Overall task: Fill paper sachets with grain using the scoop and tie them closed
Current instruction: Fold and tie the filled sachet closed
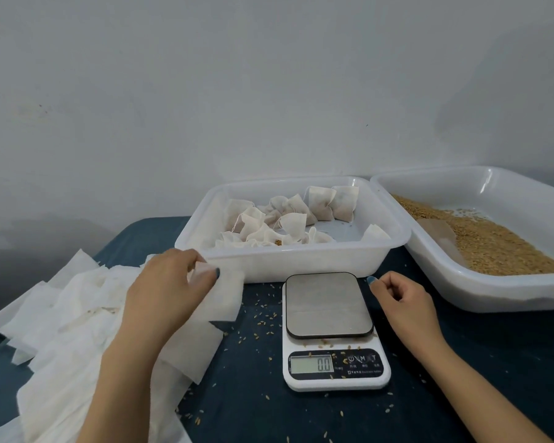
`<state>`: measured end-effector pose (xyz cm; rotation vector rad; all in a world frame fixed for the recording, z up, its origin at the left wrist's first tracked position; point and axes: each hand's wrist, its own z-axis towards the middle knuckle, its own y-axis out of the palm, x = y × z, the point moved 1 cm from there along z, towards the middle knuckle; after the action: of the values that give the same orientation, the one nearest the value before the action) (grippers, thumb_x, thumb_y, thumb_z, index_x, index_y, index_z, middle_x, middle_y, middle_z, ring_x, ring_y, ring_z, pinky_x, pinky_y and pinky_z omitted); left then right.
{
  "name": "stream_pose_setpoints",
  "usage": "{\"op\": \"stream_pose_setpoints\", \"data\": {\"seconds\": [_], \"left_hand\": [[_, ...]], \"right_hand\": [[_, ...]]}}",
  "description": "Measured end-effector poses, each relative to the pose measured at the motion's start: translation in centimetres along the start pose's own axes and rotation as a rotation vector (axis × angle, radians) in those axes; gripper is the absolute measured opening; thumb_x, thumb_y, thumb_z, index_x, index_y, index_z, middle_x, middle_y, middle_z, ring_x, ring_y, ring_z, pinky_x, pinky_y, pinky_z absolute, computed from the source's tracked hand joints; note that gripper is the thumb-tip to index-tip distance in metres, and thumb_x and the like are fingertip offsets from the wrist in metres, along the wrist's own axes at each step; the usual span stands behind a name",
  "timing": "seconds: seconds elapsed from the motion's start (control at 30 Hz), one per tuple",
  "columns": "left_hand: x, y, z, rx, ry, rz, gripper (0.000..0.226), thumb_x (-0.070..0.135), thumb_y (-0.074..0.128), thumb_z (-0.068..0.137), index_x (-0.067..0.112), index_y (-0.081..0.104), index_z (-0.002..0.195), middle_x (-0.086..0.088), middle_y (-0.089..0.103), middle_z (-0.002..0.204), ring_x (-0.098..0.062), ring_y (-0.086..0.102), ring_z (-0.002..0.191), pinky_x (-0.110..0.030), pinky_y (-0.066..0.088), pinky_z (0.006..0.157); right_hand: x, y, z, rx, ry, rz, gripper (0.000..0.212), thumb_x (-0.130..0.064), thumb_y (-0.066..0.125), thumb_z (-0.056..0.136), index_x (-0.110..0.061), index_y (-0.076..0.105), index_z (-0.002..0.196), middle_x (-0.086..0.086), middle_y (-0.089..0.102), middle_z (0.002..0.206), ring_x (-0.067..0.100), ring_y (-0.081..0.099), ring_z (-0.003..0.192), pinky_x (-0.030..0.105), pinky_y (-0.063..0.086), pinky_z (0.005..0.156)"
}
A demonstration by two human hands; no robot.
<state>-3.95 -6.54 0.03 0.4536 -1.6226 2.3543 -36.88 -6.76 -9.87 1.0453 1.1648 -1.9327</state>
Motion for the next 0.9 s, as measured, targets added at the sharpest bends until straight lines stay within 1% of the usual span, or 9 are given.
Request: {"op": "stream_pose_setpoints", "data": {"seconds": [0.1,0.17,0.37,0.5,0.57,0.63,0.7,0.77,0.9], "left_hand": [[0.6,-0.1,0.3,-0.037,-0.046,-0.227,0.018,0.043,0.056,0.094,0.03,0.055,0.082,0.008,0.062,0.079,-0.007,0.056,0.072,-0.025,0.038,0.056],[1.0,0.0,0.3,-0.029,-0.04,-0.3,0.016,0.042,0.057,0.095,0.03,0.055,0.084,0.011,0.062,0.079,-0.005,0.057,0.073,-0.025,0.039,0.056],[2.7,1.6,0.3,-0.068,-0.036,-0.429,0.021,0.043,0.058,0.095,0.022,0.058,0.092,0.004,0.065,0.087,-0.016,0.062,0.077,-0.034,0.052,0.062],[4.2,3.0,0.0,-0.079,0.018,-0.463,0.018,0.039,0.059,0.095,0.022,0.053,0.097,0.006,0.063,0.09,-0.011,0.06,0.083,-0.019,0.043,0.064],[5.5,3.6,-0.3,-0.092,0.08,-0.475,0.016,0.036,0.063,0.093,0.029,0.048,0.09,0.012,0.06,0.086,-0.002,0.057,0.075,-0.01,0.038,0.057],[7.1,4.3,-0.8,-0.084,0.164,-0.522,0.016,0.027,0.066,0.091,0.03,0.049,0.089,0.013,0.06,0.085,0.003,0.056,0.073,-0.007,0.039,0.061],[8.6,5.1,-1.5,-0.069,0.268,-0.539,0.011,0.018,0.064,0.091,0.022,0.055,0.095,0.009,0.061,0.087,0.002,0.056,0.077,-0.01,0.041,0.066],[9.8,5.9,-2.3,-0.051,0.337,-0.547,0.008,0.013,0.061,0.092,0.019,0.057,0.096,0.006,0.061,0.091,-0.005,0.056,0.081,-0.018,0.044,0.072],[10.4,6.6,-3.4,-0.075,0.429,-0.571,0.02,0.008,0.059,0.093,0.015,0.065,0.111,0.005,0.061,0.106,-0.007,0.056,0.096,-0.022,0.046,0.084]], "right_hand": [[-0.3,0.0,0.1,0.005,-0.026,0.022,0.031,-0.023,0.063,0.092,-0.013,0.054,0.064,-0.008,0.047,0.052,0.005,0.041,0.051,0.027,0.034,0.053],[-0.6,-0.1,0.1,-0.008,-0.059,0.021,0.029,-0.022,0.063,0.091,-0.016,0.055,0.064,-0.008,0.05,0.054,0.004,0.043,0.051,0.019,0.034,0.051],[-1.8,0.3,-0.6,-0.113,-0.165,0.124,0.031,-0.018,0.068,0.091,-0.02,0.056,0.062,-0.001,0.051,0.056,0.002,0.041,0.053,0.015,0.036,0.053],[-3.4,0.6,-1.3,-0.229,-0.213,0.231,0.032,-0.043,0.067,0.082,-0.02,0.056,0.063,0.001,0.047,0.057,0.006,0.039,0.055,0.018,0.034,0.054],[-4.3,0.8,-1.6,-0.297,-0.209,0.282,0.029,-0.048,0.066,0.08,-0.022,0.062,0.069,0.0,0.056,0.06,0.008,0.047,0.056,0.019,0.04,0.055],[-5.3,1.2,-2.0,-0.381,-0.198,0.344,0.018,-0.044,0.066,0.082,-0.026,0.067,0.08,0.0,0.07,0.074,0.01,0.061,0.065,0.022,0.048,0.056],[-5.9,1.8,-2.4,-0.451,-0.185,0.41,0.018,-0.035,0.065,0.084,-0.023,0.07,0.097,0.001,0.074,0.096,0.012,0.07,0.086,0.024,0.055,0.063],[-6.1,2.1,-2.6,-0.474,-0.169,0.449,0.028,-0.03,0.064,0.085,-0.015,0.069,0.108,0.0,0.073,0.106,0.016,0.069,0.1,0.029,0.059,0.072],[-6.3,2.0,-2.8,-0.432,-0.118,0.523,0.03,-0.026,0.065,0.084,-0.012,0.067,0.11,0.0,0.074,0.105,0.018,0.071,0.097,0.029,0.06,0.072]]}}
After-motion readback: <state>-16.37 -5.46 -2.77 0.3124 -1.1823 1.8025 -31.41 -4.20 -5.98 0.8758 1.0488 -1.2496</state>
